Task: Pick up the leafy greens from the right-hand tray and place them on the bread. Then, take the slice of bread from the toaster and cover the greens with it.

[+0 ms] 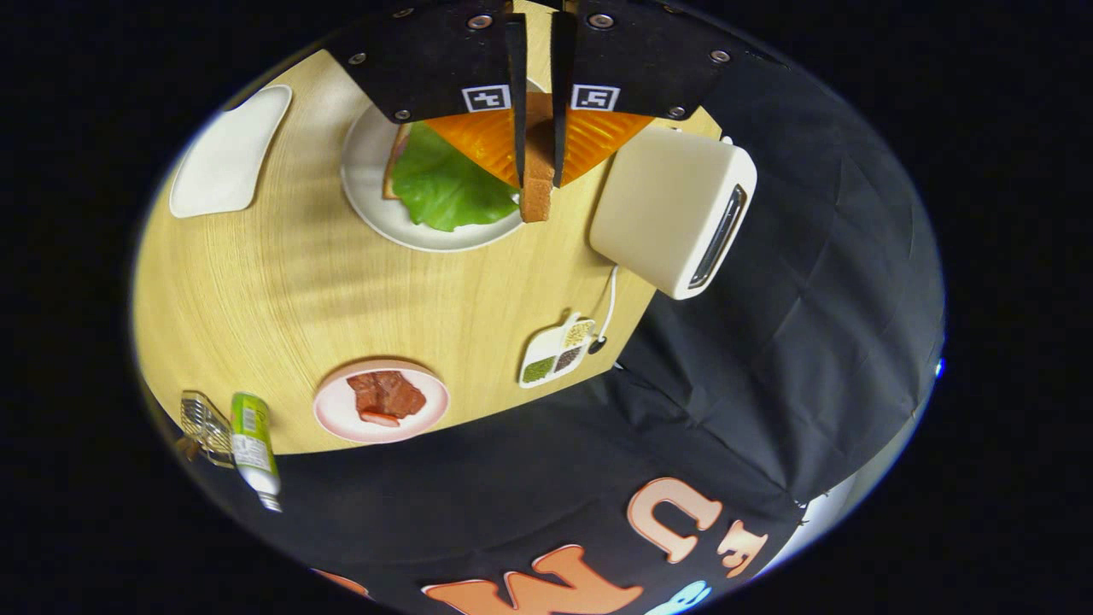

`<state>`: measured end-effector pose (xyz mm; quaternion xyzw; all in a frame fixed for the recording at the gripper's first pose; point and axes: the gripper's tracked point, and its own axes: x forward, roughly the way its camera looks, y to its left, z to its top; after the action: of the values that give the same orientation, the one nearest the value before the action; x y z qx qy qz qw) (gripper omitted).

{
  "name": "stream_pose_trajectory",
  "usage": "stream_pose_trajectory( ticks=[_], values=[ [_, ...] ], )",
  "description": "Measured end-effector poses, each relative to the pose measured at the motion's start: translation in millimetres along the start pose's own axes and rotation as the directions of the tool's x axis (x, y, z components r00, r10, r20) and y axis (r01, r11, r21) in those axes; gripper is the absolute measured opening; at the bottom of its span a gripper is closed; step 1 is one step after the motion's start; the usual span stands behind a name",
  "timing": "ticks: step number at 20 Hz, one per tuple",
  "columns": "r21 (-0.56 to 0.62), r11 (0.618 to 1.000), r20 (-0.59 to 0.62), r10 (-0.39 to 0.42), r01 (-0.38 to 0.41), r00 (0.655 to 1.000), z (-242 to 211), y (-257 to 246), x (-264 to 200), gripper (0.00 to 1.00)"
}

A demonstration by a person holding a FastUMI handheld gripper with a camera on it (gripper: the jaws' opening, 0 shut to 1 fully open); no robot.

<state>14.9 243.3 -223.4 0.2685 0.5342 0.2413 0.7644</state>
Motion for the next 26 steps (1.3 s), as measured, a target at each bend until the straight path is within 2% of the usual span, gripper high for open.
stream_pose_trajectory(
  ticks=[4, 7, 11, 12, 16, 17, 20, 21, 24, 26],
  values=[
    [0.038, 0.998, 0.002, -0.049, 0.049, 0.999, -6, -33, 6, 0.12],
    [0.035, 0.997, 0.026, -0.069, 0.068, 0.997, -5, -47, 7, 0.16],
    [-0.03, 0.982, 0.09, -0.181, 0.185, 0.979, 3, -71, 1, 0.3],
    [-0.03, 0.98, 0.109, -0.194, 0.198, 0.975, 6, -73, -1, 0.35],
    [-0.028, 0.977, 0.212, -0.202, 0.212, 0.956, 26, -72, -22, 0.44],
    [-0.037, 0.974, 0.253, -0.208, 0.225, 0.945, 33, -72, -30, 0.46],
    [-0.084, 0.96, 0.37, -0.218, 0.266, 0.903, 49, -59, -61, 0.64],
    [-0.104, 0.952, 0.417, -0.221, 0.288, 0.882, 55, -57, -72, 0.67],
    [-0.17, 0.91, 0.569, -0.222, 0.378, 0.792, 70, -50, -104, 0.79],
    [-0.201, 0.883, 0.651, -0.203, 0.423, 0.731, 78, -40, -124, 0.82]
  ],
)
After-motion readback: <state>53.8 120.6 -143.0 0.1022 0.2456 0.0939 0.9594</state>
